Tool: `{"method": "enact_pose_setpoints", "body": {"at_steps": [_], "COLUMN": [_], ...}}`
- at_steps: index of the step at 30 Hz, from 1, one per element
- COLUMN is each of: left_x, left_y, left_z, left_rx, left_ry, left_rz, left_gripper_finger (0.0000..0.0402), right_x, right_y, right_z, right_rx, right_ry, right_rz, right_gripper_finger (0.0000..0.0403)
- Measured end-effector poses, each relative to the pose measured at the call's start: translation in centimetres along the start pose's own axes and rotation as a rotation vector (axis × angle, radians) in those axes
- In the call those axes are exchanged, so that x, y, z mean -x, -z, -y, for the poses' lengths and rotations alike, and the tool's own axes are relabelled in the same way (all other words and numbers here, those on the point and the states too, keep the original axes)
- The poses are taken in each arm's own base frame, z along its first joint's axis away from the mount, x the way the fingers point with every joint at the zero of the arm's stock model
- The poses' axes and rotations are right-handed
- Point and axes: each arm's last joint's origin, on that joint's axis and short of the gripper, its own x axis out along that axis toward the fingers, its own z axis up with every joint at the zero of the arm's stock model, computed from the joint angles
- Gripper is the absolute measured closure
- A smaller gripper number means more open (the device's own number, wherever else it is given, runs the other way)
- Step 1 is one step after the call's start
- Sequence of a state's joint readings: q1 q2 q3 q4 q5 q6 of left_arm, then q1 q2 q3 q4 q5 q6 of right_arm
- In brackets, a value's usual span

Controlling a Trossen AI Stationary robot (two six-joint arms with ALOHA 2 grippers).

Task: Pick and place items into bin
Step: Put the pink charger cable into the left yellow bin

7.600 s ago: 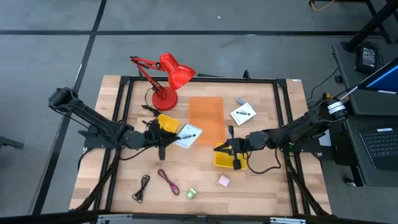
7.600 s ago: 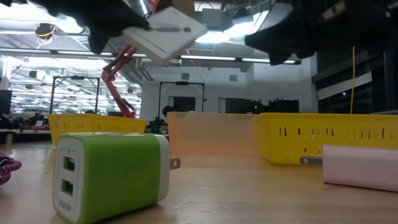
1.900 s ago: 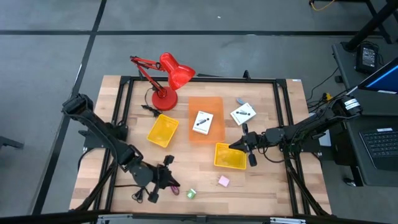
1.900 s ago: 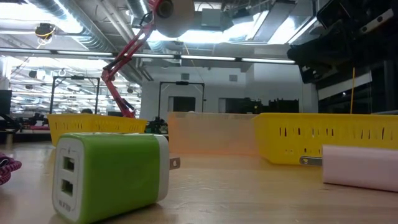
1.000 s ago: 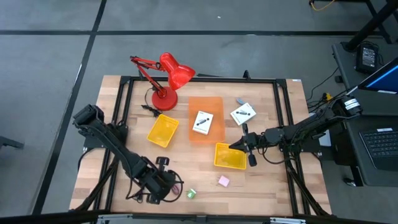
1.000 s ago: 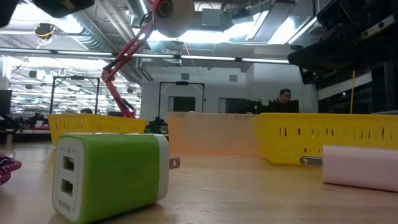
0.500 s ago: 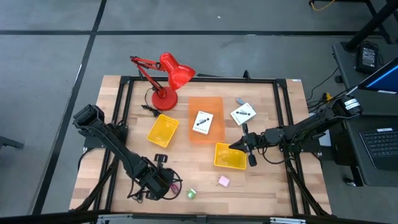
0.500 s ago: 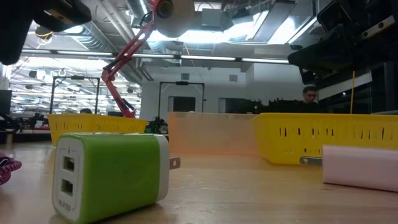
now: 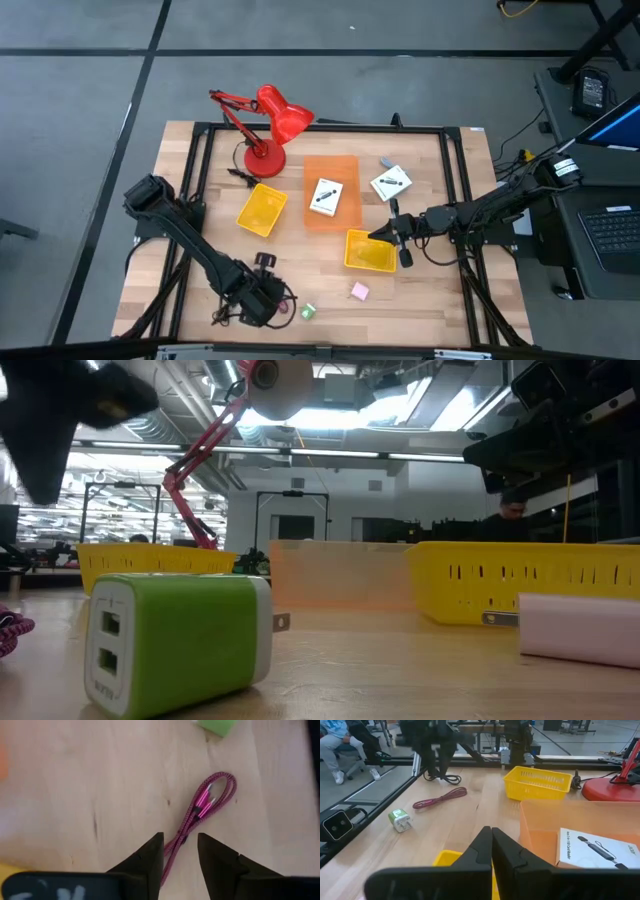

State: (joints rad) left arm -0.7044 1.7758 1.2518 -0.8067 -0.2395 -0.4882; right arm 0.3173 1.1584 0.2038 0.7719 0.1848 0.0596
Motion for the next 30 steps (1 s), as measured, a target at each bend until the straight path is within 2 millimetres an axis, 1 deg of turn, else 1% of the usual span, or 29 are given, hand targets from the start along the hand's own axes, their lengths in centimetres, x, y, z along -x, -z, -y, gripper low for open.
{"method": "enact_pose_setpoints", "body": {"at_steps": [3, 6, 9, 15, 24, 28, 30], "left_x": [-1.2, -2.2, -3.0, -3.9, -6.2, -6.4, -6.5], "left_y": [0.4, 0.7, 0.8, 1.0, 1.3, 1.3, 1.3], "left_z": [0.2, 0.4, 0.6, 0.7, 0.9, 0.9, 1.0], "left_rx": [-0.053, -0.067, -0.071, -0.077, -0.085, -0.098, -0.103], "left_ry": [-0.026, -0.027, -0.029, -0.047, -0.059, -0.062, -0.061], "left_rz": [-0.058, -0.119, -0.143, -0.166, -0.240, -0.248, -0.248], "left_gripper_finger": [0.0287, 0.0287, 0.0287, 0.0288, 0.0288, 0.0290, 0.0301], "right_x": [0.0, 0.0, 0.0, 0.0, 0.0, 0.0, 0.0], "right_y": [0.0, 0.0, 0.0, 0.0, 0.0, 0.0, 0.0], "right_z": [0.0, 0.0, 0.0, 0.0, 0.0, 0.0, 0.0], "right_rx": [0.005, -0.001, -0.011, -0.011, -0.012, -0.014, -0.014], "right_ry": [0.000, 0.000, -0.001, 0.000, -0.001, 0.000, -0.001], "right_rz": [0.000, 0.000, 0.000, 0.000, 0.000, 0.000, 0.000], "right_gripper_finger": [0.0402, 0.0402, 0.0402, 0.0402, 0.0402, 0.0402, 0.0402]}}
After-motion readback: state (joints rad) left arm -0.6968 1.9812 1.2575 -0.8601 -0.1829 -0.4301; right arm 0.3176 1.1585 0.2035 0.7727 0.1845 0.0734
